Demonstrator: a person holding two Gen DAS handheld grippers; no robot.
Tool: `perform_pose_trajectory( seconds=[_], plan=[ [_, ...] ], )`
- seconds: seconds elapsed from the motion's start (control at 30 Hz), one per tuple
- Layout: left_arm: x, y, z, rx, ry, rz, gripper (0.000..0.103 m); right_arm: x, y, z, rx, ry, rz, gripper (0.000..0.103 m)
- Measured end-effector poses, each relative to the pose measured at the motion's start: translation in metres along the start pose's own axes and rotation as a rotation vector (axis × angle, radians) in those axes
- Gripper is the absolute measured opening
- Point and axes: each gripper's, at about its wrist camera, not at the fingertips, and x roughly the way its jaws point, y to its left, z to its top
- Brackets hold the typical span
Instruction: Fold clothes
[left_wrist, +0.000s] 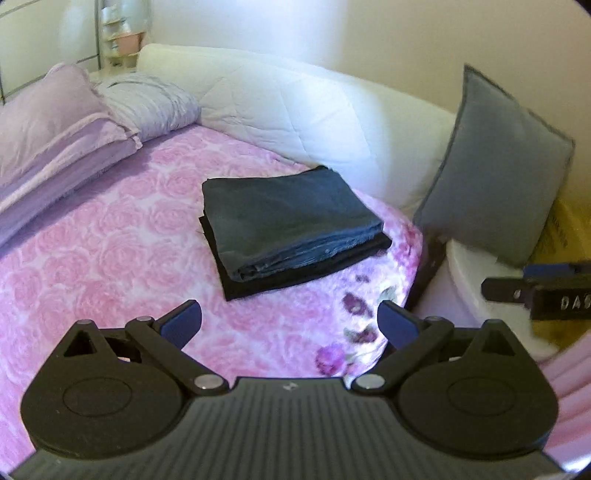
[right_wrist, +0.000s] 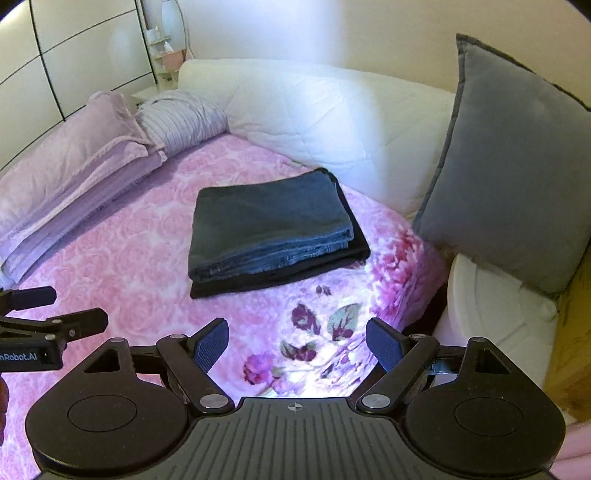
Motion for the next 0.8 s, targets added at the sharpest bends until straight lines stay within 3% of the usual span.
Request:
perform_pose_trajectory(
  seconds=[0.27,0.67,0.8],
  plan=[
    [-0.011,-0.013,-0.003,-0.039,-0.006,0.101,0.1,-0.008,0.0,0.004,-0.047,0.012,0.026,0.084],
    [-0.023,-0.015,-0.017,-0.069,-0.008,0.172,0.099,-0.009,0.007,-0.006,-0.077,0.04,0.081,0.084],
    [-0.023,-0.011,-0.019,-0.121,0.004,0.166,0.099,-0.009,0.012,-0.008,-0.097,0.047,0.088,0.084]
  ],
)
